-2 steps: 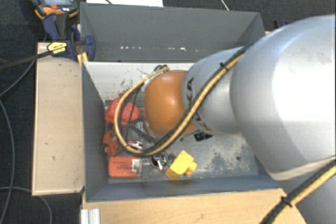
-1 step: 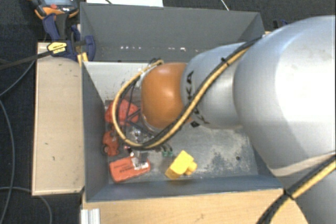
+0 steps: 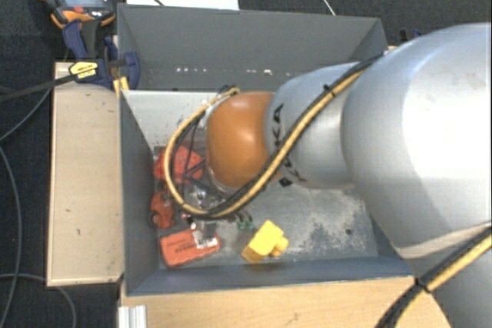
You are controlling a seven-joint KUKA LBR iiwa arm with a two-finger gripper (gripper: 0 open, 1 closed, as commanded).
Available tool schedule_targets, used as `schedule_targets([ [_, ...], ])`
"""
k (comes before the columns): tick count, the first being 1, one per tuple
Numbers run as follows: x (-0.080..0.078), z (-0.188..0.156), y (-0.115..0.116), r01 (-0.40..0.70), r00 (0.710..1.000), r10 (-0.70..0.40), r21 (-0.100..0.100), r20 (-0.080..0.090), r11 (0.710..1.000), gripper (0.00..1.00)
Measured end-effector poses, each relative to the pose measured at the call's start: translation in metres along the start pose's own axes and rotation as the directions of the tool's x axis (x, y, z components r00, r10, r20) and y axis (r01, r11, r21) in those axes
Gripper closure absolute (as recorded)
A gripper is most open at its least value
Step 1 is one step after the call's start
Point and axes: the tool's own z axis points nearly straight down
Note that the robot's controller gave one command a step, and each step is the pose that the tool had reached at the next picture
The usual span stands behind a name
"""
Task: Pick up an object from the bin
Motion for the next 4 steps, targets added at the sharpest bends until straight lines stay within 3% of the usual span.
schedule_targets([
  [1,0.009,0.000,0.008,0.021,1.000,-0.021,0.000,0.006,1.000,1.00],
  [2,0.004,-0.120,0.018,-0.005,1.000,0.005,0.000,-0.001,1.000,1.00],
  [3,-0.021,-0.044,0.022,0.008,1.000,-0.008,-0.002,0.011,1.000,1.00],
  [4,-0.065,-0.055,0.022,-0.150,0.989,0.150,-0.003,0.006,0.989,1.00],
])
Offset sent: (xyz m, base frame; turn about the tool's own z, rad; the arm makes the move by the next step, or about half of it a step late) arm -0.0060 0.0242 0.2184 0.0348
